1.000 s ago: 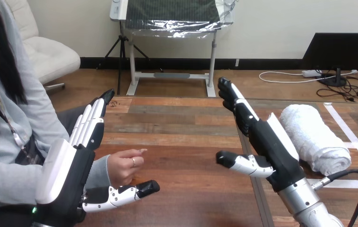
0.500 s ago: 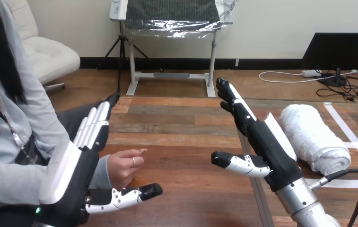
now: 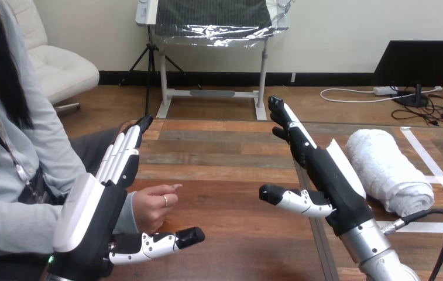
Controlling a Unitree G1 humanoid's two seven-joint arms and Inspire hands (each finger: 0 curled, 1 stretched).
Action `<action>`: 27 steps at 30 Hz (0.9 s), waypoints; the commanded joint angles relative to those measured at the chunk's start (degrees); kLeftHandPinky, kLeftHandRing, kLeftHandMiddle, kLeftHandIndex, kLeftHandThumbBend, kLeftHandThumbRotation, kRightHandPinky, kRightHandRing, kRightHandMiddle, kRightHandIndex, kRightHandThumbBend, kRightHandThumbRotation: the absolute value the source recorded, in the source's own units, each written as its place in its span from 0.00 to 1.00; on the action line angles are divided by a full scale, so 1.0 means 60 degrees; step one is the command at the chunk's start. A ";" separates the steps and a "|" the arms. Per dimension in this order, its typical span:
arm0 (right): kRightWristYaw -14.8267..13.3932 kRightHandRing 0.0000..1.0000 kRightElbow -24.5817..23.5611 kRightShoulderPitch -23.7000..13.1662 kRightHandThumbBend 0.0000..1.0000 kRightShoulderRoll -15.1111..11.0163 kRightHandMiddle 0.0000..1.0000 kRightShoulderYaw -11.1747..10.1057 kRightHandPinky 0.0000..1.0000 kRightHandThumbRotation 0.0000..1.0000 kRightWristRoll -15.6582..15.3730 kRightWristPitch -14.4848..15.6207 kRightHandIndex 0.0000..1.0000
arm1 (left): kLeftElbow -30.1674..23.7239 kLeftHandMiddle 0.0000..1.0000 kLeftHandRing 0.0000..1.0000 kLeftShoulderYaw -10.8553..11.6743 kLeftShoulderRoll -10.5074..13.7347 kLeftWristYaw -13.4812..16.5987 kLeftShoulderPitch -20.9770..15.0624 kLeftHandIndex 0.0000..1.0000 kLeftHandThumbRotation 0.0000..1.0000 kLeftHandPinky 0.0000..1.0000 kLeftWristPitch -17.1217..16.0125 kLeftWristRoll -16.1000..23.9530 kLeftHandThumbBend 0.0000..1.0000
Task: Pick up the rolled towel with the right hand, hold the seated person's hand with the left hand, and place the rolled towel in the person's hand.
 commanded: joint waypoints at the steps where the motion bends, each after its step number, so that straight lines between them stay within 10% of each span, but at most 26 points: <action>1: -0.0425 1.00 -0.0518 -0.0487 1.00 -0.0245 1.00 -0.0017 0.96 0.67 -0.0074 0.0122 1.00 | -0.0432 1.00 1.00 -0.0197 0.0271 0.0115 -0.0246 1.00 0.62 1.00 0.0084 -0.0300 1.00; 10: -0.1802 0.97 -0.0950 -0.0588 1.00 -0.0338 1.00 -0.0230 0.92 0.63 -0.0791 0.0802 1.00 | -0.0419 1.00 1.00 -0.0365 0.0262 0.0099 -0.0211 1.00 0.63 1.00 0.0147 -0.0506 1.00; 27: -0.4080 0.97 -0.2001 -0.1445 1.00 -0.1132 0.99 -0.0458 0.88 0.61 -0.1919 0.3781 1.00 | -0.0181 1.00 1.00 -0.0707 0.0281 0.0153 -0.0256 1.00 0.62 1.00 0.0027 -0.0901 1.00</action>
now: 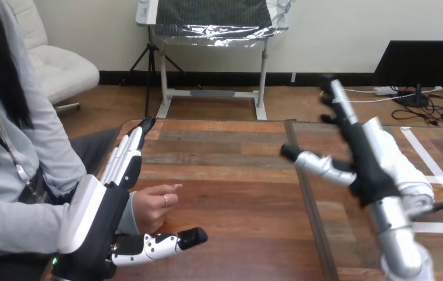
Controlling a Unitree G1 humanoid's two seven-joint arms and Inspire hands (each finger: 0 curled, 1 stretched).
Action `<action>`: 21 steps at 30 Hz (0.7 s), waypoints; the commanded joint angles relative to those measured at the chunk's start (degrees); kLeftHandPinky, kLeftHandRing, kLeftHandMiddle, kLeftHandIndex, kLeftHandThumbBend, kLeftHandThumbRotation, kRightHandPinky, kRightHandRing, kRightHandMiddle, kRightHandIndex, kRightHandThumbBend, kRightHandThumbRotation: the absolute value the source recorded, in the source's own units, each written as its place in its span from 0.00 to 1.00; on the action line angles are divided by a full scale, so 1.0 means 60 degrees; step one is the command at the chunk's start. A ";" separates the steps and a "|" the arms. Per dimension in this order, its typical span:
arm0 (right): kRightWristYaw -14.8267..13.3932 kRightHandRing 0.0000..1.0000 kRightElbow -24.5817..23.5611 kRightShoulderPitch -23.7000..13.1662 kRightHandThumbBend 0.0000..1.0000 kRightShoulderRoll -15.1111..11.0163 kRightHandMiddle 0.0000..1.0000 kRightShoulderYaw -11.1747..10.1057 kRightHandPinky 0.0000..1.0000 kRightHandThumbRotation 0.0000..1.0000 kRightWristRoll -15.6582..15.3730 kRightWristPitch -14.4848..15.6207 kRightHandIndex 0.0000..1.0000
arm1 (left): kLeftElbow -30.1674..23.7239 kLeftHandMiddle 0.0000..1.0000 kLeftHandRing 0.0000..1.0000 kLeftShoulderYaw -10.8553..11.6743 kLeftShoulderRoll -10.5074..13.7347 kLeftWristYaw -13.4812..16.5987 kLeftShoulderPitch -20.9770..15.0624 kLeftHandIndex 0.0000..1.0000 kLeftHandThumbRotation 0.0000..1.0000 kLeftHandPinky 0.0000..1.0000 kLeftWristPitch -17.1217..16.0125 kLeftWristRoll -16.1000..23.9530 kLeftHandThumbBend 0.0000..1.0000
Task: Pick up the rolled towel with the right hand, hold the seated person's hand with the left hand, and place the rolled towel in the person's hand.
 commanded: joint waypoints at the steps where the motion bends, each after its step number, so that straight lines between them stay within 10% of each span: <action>1: -0.0442 0.98 -0.0697 -0.1279 1.00 -0.0548 0.99 -0.0313 0.89 0.60 -0.0030 0.0902 1.00 | -0.0171 1.00 1.00 -0.0193 0.0102 0.0155 -0.0357 1.00 0.62 1.00 -0.0112 -0.0296 1.00; 21: -0.1250 1.00 0.0404 -0.3260 1.00 -0.1705 1.00 -0.0279 0.96 0.62 -0.0200 0.3336 1.00 | -0.0103 1.00 1.00 -0.0349 0.0087 0.0333 -0.0285 1.00 0.66 1.00 -0.0150 -0.0082 1.00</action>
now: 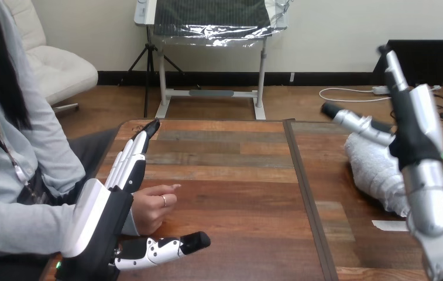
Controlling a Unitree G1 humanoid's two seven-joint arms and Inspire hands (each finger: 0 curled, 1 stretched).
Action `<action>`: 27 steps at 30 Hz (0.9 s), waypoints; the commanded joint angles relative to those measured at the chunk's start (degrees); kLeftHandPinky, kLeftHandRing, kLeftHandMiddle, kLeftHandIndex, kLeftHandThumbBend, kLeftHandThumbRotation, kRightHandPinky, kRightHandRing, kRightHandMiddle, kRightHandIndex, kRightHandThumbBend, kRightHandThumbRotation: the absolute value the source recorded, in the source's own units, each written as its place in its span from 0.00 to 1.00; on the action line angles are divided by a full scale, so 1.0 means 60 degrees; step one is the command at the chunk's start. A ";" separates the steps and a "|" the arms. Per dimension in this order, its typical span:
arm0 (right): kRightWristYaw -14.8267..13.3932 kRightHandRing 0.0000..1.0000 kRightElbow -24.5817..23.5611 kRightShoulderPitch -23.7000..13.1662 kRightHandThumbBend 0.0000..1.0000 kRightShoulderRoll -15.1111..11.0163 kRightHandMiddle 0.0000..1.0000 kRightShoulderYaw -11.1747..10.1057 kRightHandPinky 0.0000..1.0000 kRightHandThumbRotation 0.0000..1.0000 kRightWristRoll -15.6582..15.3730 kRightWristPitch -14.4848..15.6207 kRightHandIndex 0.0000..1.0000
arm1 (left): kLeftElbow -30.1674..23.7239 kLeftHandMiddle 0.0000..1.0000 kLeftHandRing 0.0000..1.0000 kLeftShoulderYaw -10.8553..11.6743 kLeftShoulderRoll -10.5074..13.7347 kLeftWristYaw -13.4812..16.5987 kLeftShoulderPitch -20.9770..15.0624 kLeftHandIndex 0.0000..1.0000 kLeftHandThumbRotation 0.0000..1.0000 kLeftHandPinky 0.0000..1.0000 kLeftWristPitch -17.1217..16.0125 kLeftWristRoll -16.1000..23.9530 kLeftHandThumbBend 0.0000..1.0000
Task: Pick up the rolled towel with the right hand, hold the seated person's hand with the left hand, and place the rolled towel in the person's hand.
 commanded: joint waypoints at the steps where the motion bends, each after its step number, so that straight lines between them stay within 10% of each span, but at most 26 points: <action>1: -0.0383 1.00 0.0394 -0.1979 1.00 -0.0533 1.00 -0.0065 0.95 0.62 -0.0113 0.0678 1.00 | -0.0118 1.00 1.00 -0.0157 0.0088 0.0292 -0.0410 1.00 0.66 1.00 -0.0158 -0.0058 1.00; 27: -0.0460 1.00 0.3898 -0.4673 1.00 -0.1188 1.00 0.0297 0.82 0.59 -0.0221 0.2448 1.00 | 0.0039 1.00 1.00 -0.0399 0.0163 0.0048 -0.0425 1.00 0.64 1.00 -0.0460 -0.0571 1.00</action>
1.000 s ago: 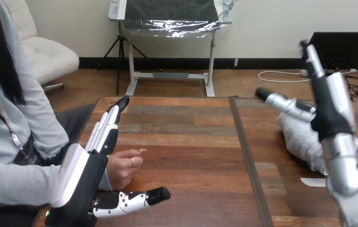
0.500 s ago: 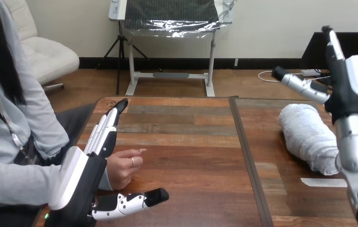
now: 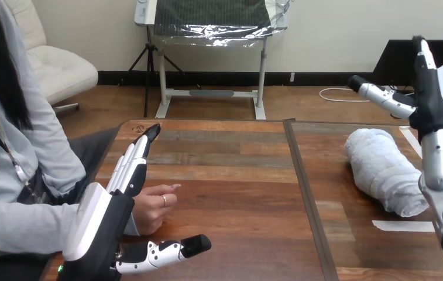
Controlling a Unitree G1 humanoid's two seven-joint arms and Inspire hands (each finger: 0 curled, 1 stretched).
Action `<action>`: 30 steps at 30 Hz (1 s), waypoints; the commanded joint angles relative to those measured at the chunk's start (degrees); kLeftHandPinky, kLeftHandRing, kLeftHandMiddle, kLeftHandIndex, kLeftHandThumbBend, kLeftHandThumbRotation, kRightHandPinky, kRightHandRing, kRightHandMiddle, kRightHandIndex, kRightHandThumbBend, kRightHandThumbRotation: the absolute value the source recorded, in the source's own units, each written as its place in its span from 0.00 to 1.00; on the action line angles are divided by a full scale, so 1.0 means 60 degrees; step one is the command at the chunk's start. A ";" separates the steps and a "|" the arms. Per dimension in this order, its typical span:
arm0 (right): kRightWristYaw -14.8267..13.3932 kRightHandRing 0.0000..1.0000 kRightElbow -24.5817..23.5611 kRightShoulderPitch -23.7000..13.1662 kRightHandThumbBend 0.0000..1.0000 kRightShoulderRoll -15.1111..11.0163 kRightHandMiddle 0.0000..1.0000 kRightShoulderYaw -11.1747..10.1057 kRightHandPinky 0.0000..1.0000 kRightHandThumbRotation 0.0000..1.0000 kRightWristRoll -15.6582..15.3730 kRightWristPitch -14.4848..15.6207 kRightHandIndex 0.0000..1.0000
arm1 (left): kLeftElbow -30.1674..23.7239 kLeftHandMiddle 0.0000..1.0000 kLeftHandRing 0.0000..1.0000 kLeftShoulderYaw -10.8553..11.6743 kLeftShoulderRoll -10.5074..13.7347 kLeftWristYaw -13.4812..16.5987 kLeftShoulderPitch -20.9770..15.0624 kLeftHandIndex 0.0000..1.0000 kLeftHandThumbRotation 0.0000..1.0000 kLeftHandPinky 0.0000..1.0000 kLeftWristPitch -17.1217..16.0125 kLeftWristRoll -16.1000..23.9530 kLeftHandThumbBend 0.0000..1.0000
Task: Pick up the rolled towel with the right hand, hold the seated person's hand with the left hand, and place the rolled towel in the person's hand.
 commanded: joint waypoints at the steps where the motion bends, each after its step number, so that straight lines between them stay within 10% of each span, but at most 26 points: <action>1: -0.0162 1.00 0.1258 -0.2219 1.00 -0.0483 1.00 0.0196 0.81 0.59 -0.0045 0.0465 1.00 | -0.0028 1.00 1.00 -0.0288 0.0165 0.0021 -0.0535 1.00 0.64 1.00 -0.0429 -0.0508 1.00; 30: 0.0713 1.00 0.3409 -0.3179 1.00 -0.0508 1.00 0.0838 0.83 0.58 -0.0235 0.2362 1.00 | -0.0185 1.00 1.00 -0.0494 0.0262 -0.0189 -0.0445 1.00 0.62 1.00 -0.0531 -0.0744 1.00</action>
